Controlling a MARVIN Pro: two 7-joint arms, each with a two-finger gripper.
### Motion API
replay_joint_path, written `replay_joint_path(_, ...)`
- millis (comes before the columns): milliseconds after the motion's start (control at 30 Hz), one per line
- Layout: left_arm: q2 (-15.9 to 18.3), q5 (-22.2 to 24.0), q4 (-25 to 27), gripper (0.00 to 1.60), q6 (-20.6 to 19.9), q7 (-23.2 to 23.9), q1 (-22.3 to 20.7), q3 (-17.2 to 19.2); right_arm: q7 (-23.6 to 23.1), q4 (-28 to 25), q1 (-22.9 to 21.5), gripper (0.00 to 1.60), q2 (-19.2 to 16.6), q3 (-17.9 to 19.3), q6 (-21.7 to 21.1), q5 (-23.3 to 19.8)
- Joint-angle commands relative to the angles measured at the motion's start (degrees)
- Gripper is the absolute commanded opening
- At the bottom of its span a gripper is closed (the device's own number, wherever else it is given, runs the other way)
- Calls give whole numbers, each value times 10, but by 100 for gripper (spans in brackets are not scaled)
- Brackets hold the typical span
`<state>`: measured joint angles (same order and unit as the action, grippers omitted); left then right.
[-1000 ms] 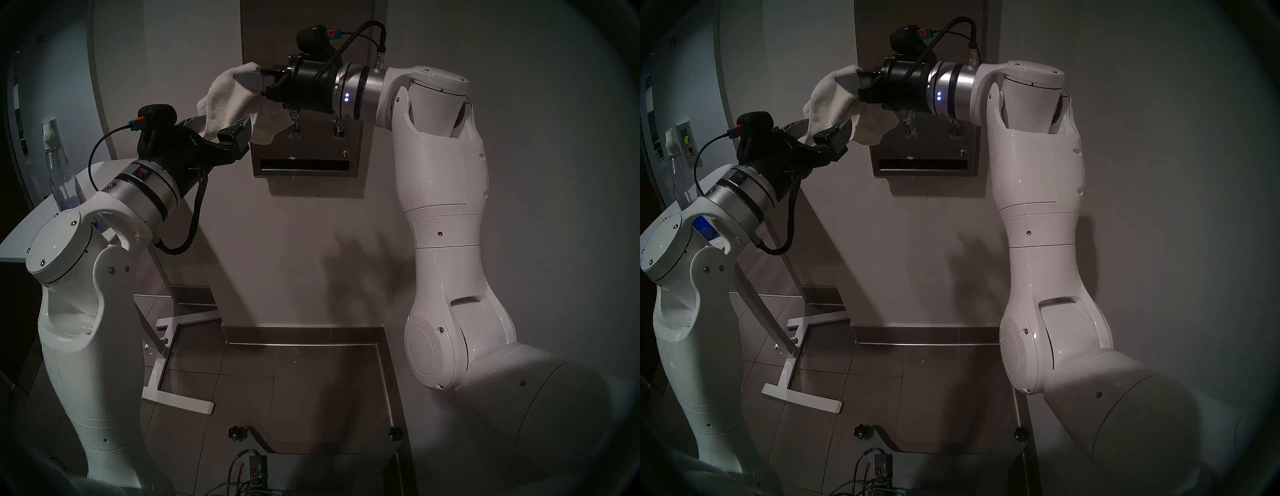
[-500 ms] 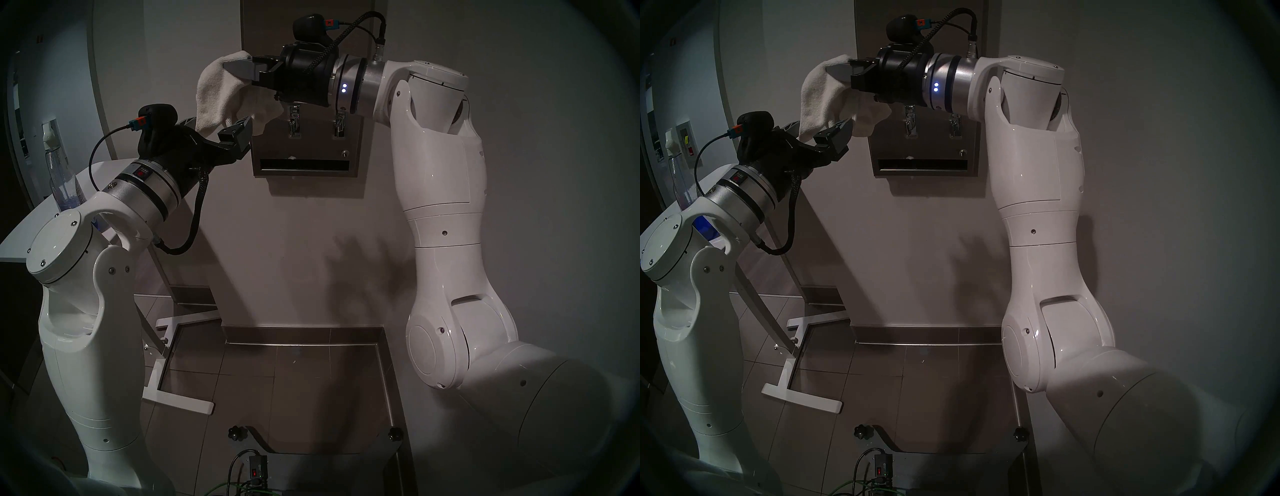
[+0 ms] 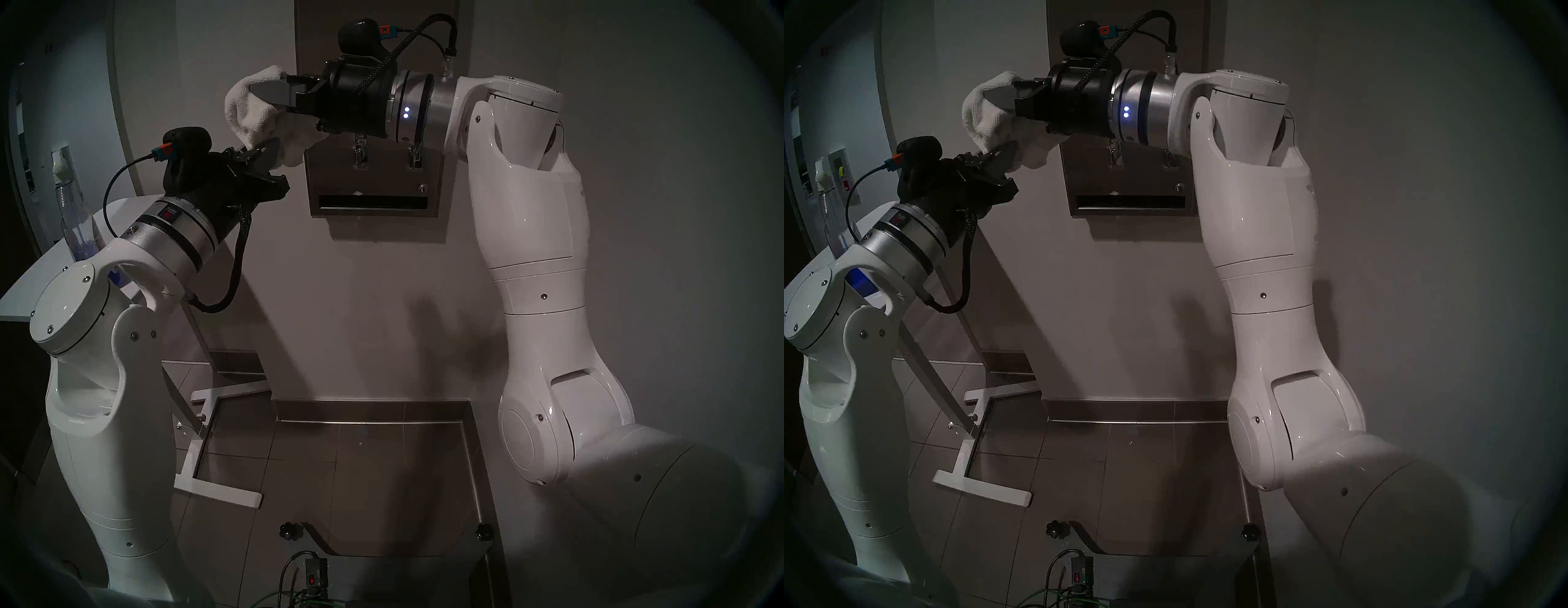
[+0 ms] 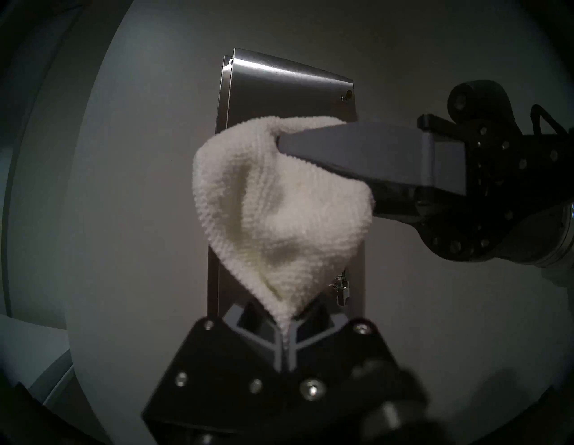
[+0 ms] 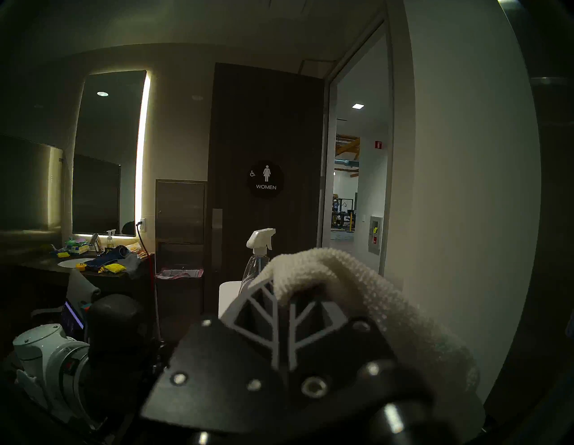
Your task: Pick up the cloth and wipe the surface
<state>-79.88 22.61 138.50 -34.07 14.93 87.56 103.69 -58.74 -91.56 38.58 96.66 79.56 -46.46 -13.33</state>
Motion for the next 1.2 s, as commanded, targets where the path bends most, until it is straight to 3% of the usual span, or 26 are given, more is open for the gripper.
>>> replay_joint_path(0,-2,-10,15,0,28,-2,2,3,-42,-22,3,0,-8,2,7,-27)
replay_joint_path(67,-1,-13,15,0,30,-2,3,4,-30,-27,9,0,-6,5,13,-31)
replay_joint_path(100,0,-14,15,0,33,0,3,4,-24,-29,11,26,-6,8,15,-32)
replay_joint_path(133,-1,-15,15,0,34,1,4,5,-23,-29,11,160,-7,7,15,-34)
replay_joint_path(1167,1,-42,-8,0,63,17,-13,28,-19,-28,11,160,-14,3,22,-48)
